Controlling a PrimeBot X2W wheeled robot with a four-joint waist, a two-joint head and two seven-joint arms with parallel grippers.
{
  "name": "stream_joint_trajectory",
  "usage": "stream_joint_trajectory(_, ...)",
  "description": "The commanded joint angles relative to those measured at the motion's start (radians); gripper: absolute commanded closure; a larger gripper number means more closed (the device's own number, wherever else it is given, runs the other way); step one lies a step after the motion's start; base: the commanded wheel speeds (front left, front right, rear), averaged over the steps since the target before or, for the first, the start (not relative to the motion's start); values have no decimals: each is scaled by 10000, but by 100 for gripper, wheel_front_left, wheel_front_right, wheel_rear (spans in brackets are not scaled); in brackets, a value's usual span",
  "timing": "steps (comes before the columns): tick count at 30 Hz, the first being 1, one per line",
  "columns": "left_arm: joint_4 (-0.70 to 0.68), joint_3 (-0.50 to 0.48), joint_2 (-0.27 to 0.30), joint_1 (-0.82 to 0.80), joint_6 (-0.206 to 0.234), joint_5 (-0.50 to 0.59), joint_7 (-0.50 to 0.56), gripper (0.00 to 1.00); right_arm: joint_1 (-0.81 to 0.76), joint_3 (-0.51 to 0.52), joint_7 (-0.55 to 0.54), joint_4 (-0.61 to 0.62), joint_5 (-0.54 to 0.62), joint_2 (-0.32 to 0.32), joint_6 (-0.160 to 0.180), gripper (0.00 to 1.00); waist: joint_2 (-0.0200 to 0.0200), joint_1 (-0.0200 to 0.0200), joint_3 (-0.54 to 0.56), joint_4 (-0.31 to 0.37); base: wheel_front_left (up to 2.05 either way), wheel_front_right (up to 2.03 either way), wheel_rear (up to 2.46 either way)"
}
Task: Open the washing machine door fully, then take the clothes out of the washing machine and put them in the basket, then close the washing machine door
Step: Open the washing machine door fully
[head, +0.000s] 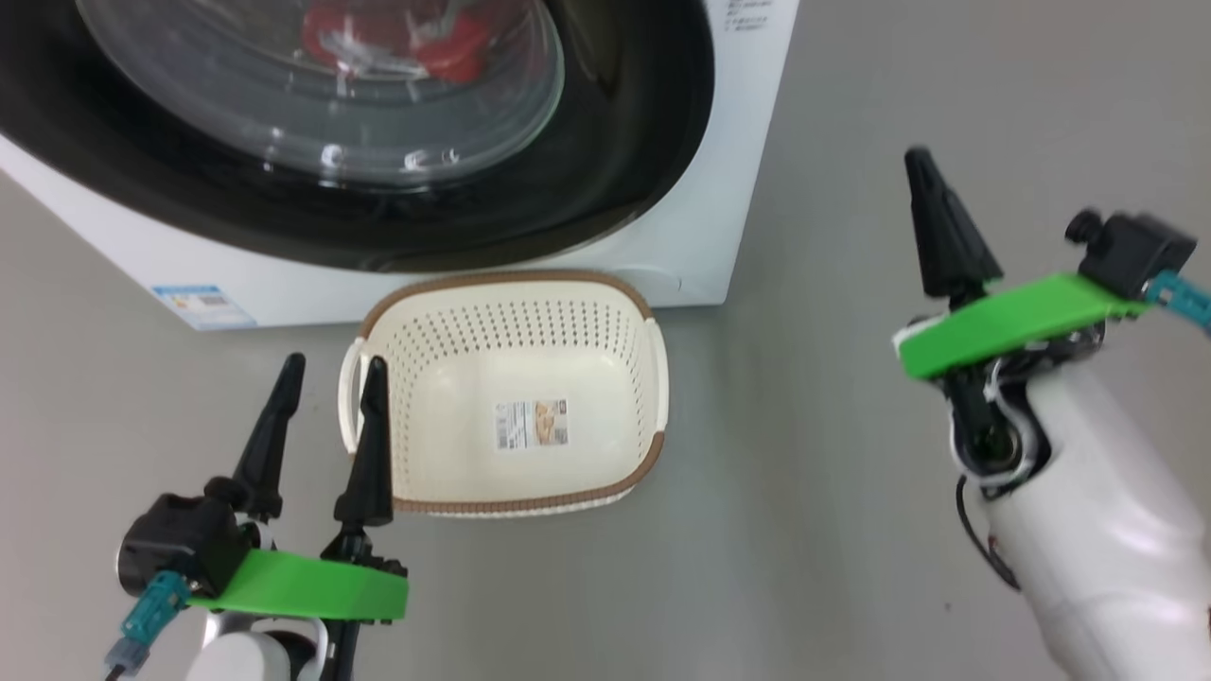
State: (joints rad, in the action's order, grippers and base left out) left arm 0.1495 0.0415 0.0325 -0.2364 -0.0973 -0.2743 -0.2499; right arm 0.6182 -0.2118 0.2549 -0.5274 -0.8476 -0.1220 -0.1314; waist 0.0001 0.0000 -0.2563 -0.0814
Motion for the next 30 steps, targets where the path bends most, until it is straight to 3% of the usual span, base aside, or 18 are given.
stream_joint_trajectory(1, -319, -241, 177, -305, 27, -57, -118, 0, 403, -294, -56, 211, -346, -43, 7, 100, -1, 0, -464, -218, 0, 0, 0)
stream_joint_trajectory(16, -721, -73, 177, -1113, 34, -46, -118, 0, 2906, -1317, -2288, 651, -4619, -898, 7, 100, -1, 0, -2012, -462, 0, 0, 0)
stream_joint_trajectory(30, -1063, 165, 177, -1611, -10, 51, -118, 0, 4608, -1082, -4958, 1269, -7391, -1166, 7, 100, -1, 0, -3001, -595, 0, 0, 0)
